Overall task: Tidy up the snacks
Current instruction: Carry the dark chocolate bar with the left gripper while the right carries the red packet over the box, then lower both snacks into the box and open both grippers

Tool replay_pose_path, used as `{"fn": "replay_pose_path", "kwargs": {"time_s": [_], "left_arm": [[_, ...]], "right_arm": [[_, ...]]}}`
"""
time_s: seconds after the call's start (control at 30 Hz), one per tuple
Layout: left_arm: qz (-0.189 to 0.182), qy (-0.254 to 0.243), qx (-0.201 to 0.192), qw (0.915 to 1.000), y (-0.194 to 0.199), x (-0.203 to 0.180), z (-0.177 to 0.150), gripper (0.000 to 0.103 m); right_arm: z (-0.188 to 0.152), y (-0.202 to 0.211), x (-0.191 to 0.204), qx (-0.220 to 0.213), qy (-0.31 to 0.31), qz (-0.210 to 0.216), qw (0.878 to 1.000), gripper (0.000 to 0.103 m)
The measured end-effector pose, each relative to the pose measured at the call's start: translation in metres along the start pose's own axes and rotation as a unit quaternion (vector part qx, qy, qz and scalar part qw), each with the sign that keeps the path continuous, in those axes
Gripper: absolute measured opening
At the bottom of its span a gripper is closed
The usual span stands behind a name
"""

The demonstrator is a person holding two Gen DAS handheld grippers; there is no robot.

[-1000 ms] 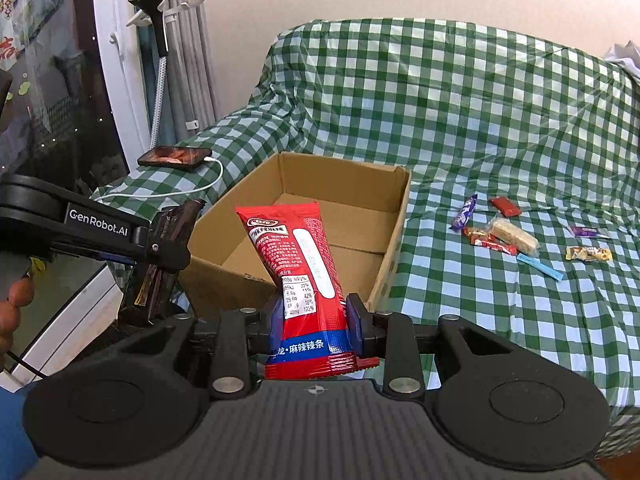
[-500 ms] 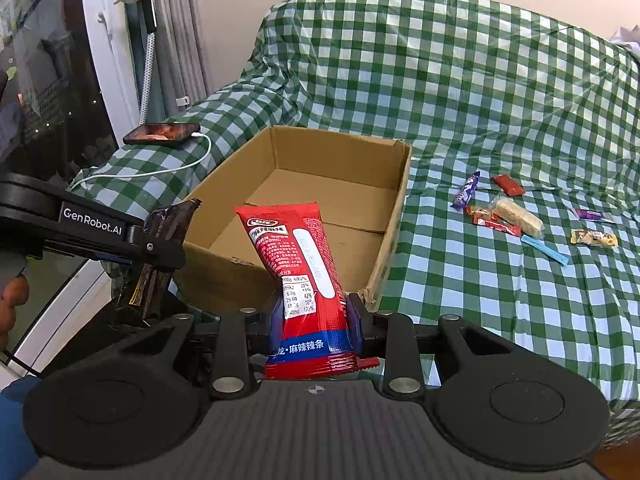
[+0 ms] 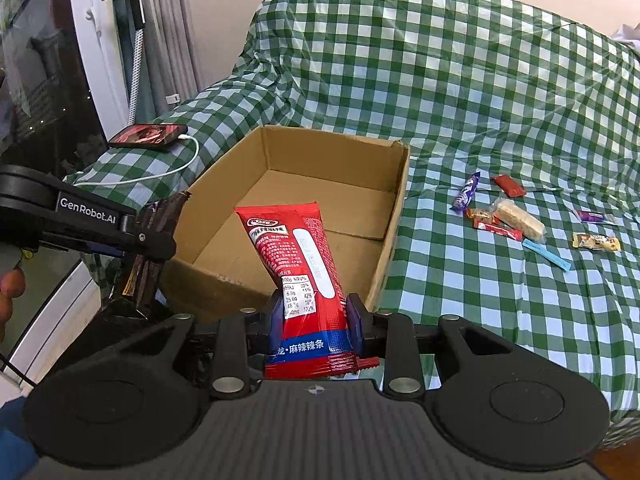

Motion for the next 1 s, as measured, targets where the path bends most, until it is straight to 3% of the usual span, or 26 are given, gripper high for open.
{"fn": "replay_pose_path", "kwargs": {"time_s": [0.3, 1.0], "left_arm": [[0.012, -0.002, -0.008, 0.9999, -0.019, -0.001, 0.029, 0.043], [0.046, -0.031, 0.011, 0.9984, -0.109, -0.021, 0.089, 0.043]], "right_arm": [[0.015, -0.025, -0.005, 0.009, -0.013, 0.007, 1.000, 0.034], [0.059, -0.116, -0.038, 0.018, -0.053, 0.022, 0.998, 0.035]]}}
Point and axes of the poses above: each gripper's, at about its wrist camera, not at the fingertips, and y roughly against the way its jaws point, x to its left, z to its top, the point moved 10 cm from there along -y, roughly the way its jaws point, and after that the axes turned 13 degrees about y, right-handed, at the moved point
